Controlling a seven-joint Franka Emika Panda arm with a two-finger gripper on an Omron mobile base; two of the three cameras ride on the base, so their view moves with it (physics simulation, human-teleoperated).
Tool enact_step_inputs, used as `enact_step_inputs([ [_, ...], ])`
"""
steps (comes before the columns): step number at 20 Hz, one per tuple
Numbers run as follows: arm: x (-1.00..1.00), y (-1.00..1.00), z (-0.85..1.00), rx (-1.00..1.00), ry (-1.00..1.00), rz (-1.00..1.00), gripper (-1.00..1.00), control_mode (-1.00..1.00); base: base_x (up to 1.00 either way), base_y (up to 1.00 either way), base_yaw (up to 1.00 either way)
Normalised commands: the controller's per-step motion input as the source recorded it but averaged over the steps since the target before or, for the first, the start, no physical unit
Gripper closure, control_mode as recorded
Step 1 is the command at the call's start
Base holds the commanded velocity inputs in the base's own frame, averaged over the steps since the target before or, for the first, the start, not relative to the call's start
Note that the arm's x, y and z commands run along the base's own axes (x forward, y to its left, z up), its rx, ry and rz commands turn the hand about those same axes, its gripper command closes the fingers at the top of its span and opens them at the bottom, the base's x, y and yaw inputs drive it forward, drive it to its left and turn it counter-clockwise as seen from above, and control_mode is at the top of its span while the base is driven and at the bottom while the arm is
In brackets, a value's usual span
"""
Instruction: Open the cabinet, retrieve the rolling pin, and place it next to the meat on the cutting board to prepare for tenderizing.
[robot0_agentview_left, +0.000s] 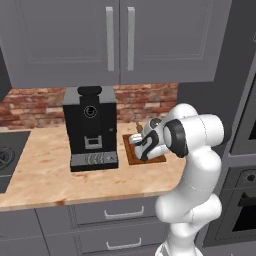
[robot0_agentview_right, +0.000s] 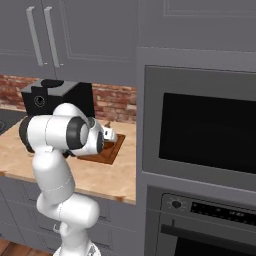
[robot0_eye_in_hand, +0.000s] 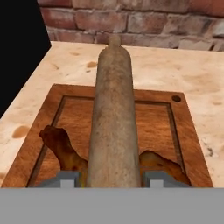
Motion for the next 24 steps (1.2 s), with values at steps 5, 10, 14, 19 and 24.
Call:
enact_step_inputs([
  [5, -0.17, 0.00, 0.03, 0.01, -0.03, 0.00, -1.00, -1.00, 0.00, 0.00, 0.00],
  [10, -0.11, 0.00, 0.15, 0.02, 0.00, 0.00, -1.00, -1.00, 0.00, 0.00, 0.00],
  [14, 0.00, 0.00, 0.29, 0.00, 0.00, -0.01, -1.00, -1.00, 0.00, 0.00, 0.00],
  [19, 0.00, 0.00, 0.39, 0.01, 0.00, -0.01, -1.00, -1.00, 0.00, 0.00, 0.00],
  [24, -0.11, 0.00, 0.41, 0.03, 0.00, -0.02, -1.00, -1.00, 0.00, 0.00, 0.00],
])
